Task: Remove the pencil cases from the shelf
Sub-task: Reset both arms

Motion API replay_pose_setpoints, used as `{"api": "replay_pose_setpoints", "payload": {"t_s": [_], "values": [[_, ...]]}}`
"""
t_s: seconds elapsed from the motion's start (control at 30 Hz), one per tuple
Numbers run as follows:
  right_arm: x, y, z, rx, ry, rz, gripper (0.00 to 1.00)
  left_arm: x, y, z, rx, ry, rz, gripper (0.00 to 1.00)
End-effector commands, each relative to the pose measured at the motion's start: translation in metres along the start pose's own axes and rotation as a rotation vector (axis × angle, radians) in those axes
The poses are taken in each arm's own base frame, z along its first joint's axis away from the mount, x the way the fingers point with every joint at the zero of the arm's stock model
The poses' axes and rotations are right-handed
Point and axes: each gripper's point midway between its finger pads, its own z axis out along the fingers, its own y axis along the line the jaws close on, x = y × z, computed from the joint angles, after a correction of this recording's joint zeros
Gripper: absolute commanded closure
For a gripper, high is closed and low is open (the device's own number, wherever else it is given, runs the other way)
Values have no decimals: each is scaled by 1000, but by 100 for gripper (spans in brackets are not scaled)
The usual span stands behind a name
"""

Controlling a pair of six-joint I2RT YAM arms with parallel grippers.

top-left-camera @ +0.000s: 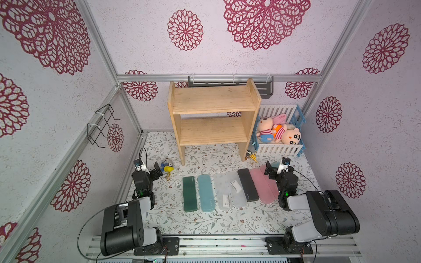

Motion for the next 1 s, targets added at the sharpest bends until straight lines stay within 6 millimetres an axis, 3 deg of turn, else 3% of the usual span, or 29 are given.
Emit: {"api": "replay_pose_setpoints", "payload": {"t_s": [0.0, 0.1, 0.2, 0.3, 0.43, 0.97], "values": [[-28, 5, -15, -18, -153, -25, 1, -11, -18, 2, 65, -155, 42, 3], [-29, 10, -13, -25, -161, -45, 1, -8, -8, -12, -13, -139, 23, 3], [-28, 10, -10, -19, -148, -44, 1, -11, -17, -5, 30, -162, 52, 3], [-27, 10, -10, -21, -141, -43, 1, -5, -19, 6, 26, -66, 59, 3], [-27, 10, -10, -22, -144, -42, 1, 1, -41, 21, 104, 15, 123, 3], [-28, 10, -9, -29, -141, -40, 1, -1, -34, 25, 59, 19, 116, 3]]}}
